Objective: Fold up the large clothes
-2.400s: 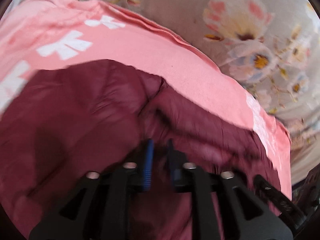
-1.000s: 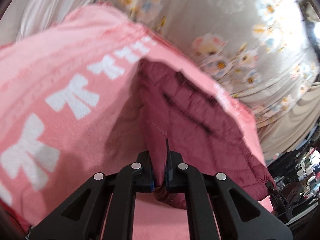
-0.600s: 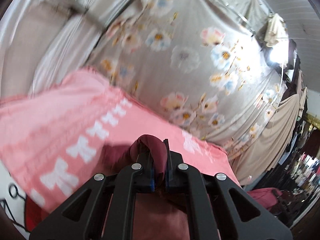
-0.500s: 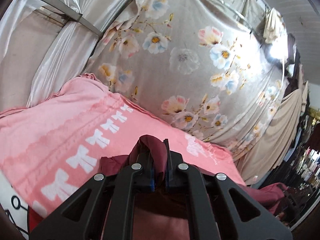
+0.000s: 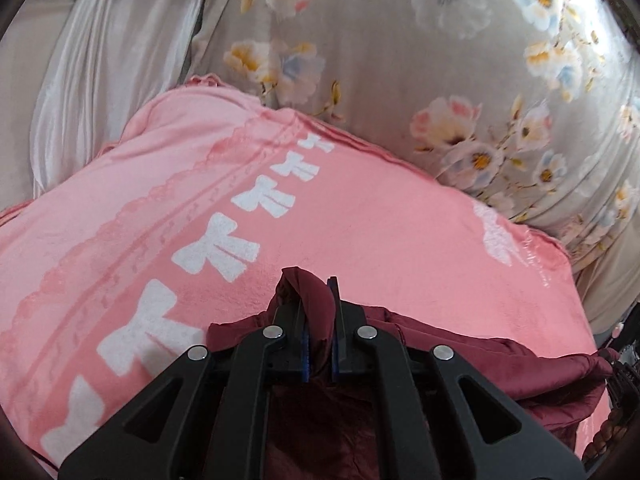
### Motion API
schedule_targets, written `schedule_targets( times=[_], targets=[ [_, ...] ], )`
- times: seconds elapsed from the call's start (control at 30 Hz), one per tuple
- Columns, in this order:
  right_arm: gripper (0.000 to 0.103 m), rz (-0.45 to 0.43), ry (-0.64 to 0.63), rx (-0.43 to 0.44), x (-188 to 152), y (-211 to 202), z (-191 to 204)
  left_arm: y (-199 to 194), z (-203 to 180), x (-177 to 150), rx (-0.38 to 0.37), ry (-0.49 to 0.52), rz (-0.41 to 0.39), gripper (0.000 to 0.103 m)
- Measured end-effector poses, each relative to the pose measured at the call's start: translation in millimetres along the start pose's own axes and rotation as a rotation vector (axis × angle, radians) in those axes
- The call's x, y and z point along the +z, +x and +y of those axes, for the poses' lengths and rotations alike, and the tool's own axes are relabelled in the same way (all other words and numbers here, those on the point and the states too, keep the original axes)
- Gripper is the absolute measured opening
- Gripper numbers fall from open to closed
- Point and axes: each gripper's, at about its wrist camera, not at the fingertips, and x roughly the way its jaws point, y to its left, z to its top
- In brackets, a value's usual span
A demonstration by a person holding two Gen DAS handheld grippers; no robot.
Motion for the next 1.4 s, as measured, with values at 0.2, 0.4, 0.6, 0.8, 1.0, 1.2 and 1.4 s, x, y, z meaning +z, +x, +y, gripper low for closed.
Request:
schedule_targets(
  times=[0.2,0.4,0.6,0.8,1.0,1.2,1.4],
  targets=[
    [0.004,0.049,0.032,-0.063,-7.7,42.3,-11.0,52.5,-3.8,-5.6,0.073,0.019,0.065,0.006],
    [0.004,0.094,0.025,-0.117,-25.1,69.5,-21.3,92.4,-1.5,-22.8,0.113,0.026,0.132,0.008],
    [0.004,0.113,0.022,-0.14,-34.0,82.5,-24.6,114.3,4.5,-36.0,0.1,0.007,0.166,0.009],
    [0.008,0.109,0.046,-0.118,-34.8,82.3,-28.0,121.5,11.1,-40.5,0.066,-0.029,0.183,0.011],
    [0.043,-0.101,-0.002,-0.046,-17.9,5.3,0.7,68.1,8.8,-23.0,0.038,-0.037,0.071,0.048],
    [0.023,-0.106,-0.151,0.07,-23.4,-34.7,64.7,-30.3,-20.2,5.3,-0.06,0.0,-0.136,0.077],
    [0.007,0.07,-0.322,0.084,-65.9,12.7,125.1,-0.5,-94.9,-19.4,-0.117,0.181,-0.002,0.065]
  ],
)
